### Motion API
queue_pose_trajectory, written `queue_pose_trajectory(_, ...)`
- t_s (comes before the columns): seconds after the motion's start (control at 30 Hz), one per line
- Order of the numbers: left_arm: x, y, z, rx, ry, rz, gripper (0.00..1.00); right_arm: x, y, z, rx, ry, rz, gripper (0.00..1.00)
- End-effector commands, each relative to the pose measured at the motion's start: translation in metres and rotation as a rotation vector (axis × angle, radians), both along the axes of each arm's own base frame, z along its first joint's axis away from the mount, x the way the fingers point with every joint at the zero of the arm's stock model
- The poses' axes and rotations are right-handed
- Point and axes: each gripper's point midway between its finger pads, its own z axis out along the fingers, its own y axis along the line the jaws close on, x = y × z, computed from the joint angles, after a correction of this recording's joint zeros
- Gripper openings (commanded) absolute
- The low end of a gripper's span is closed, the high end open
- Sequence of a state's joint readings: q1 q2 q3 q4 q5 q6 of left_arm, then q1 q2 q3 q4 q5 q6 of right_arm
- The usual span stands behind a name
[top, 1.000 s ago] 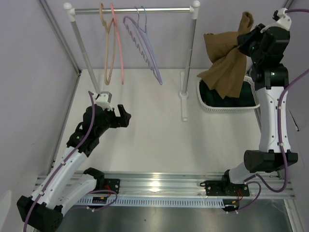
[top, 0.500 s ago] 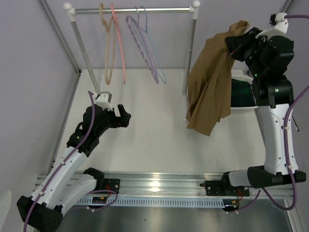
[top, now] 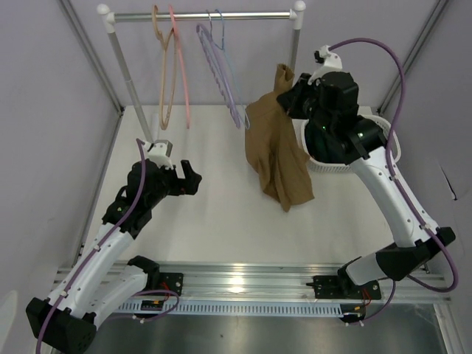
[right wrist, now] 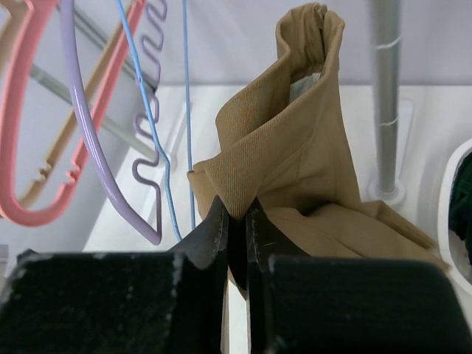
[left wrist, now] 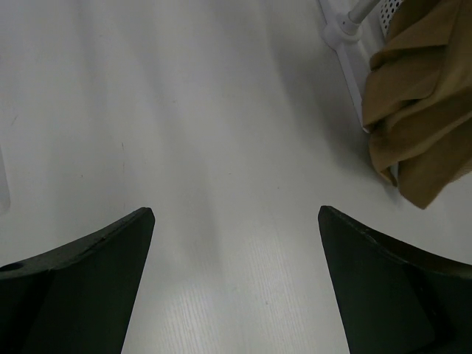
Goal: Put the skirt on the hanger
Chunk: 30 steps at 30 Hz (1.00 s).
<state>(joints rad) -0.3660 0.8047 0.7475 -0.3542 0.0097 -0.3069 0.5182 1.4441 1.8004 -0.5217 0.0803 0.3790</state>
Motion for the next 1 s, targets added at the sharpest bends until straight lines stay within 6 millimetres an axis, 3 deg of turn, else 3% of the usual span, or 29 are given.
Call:
queue_pose_trajectory(0.0,0.003,-0.004,0.017,-0.019,-0.046,-0.022,0.99,-0.008,0.005,0.061,0.045,-0.164,-0.028,0.00)
queue_pose_trajectory(0.07,0.003,-0.005,0.018,-0.023,-0.046,-0.025,0.99,-0.008,0.005,0.054,0.036,-0.146,-0.036,0.00)
queue_pose_trajectory(0.1,0.003,-0.006,0.017,-0.030,-0.043,-0.030,0.99,-0.007,0.007,0.036,0.023,-0.105,-0.037,0.00)
queue_pose_trajectory(0.17,0.002,-0.009,0.017,-0.042,-0.037,-0.038,0.99,-0.015,0.000,0.021,0.024,-0.076,-0.045,0.00)
queue_pose_trajectory(0.2,0.001,-0.011,0.018,-0.056,-0.030,-0.041,0.99,-0.014,0.003,-0.019,0.015,-0.007,-0.047,0.00)
queue_pose_trajectory(0.27,-0.001,-0.014,0.014,-0.081,-0.008,-0.050,0.99,-0.033,0.004,-0.041,0.039,0.025,-0.004,0.00)
queue_pose_trajectory(0.3,-0.002,-0.018,0.012,-0.113,0.013,-0.048,0.99,-0.038,0.008,-0.086,0.026,0.106,0.004,0.00)
queue_pose_trajectory(0.4,-0.006,-0.027,-0.006,-0.179,0.082,-0.055,0.99,-0.066,0.025,-0.133,0.034,0.171,0.071,0.00)
queue_pose_trajectory(0.43,-0.006,-0.029,-0.010,-0.193,0.096,-0.052,0.99,-0.079,0.028,-0.178,0.012,0.258,0.083,0.00)
queue_pose_trajectory(0.5,-0.007,-0.033,-0.032,-0.220,0.157,-0.042,0.99,-0.104,0.048,-0.207,0.000,0.292,0.139,0.00)
queue_pose_trajectory(0.53,-0.008,-0.034,-0.041,-0.222,0.182,-0.039,0.98,-0.115,0.047,-0.239,-0.045,0.338,0.127,0.00)
queue_pose_trajectory(0.57,-0.008,-0.038,-0.043,-0.237,0.192,-0.053,0.97,-0.133,0.061,-0.255,-0.063,0.372,0.162,0.00)
queue_pose_trajectory(0.63,-0.011,-0.042,-0.060,-0.252,0.242,-0.051,0.97,-0.148,0.065,-0.282,-0.104,0.413,0.157,0.00)
queue_pose_trajectory(0.67,-0.010,-0.046,-0.058,-0.266,0.236,-0.064,0.97,-0.158,0.063,-0.302,-0.123,0.453,0.150,0.00)
queue_pose_trajectory(0.77,-0.013,-0.057,-0.070,-0.282,0.277,-0.078,0.96,-0.180,0.053,-0.336,-0.201,0.500,0.114,0.00)
queue_pose_trajectory(0.8,-0.015,-0.063,-0.073,-0.286,0.292,-0.090,0.96,-0.184,0.050,-0.335,-0.186,0.501,0.101,0.00)
queue_pose_trajectory(0.87,-0.015,-0.072,-0.077,-0.297,0.307,-0.099,0.96,-0.193,0.038,-0.346,-0.185,0.526,0.079,0.10)
queue_pose_trajectory(0.97,-0.016,-0.089,-0.084,-0.293,0.328,-0.130,0.96,-0.202,0.027,-0.342,-0.158,0.526,0.075,0.24)
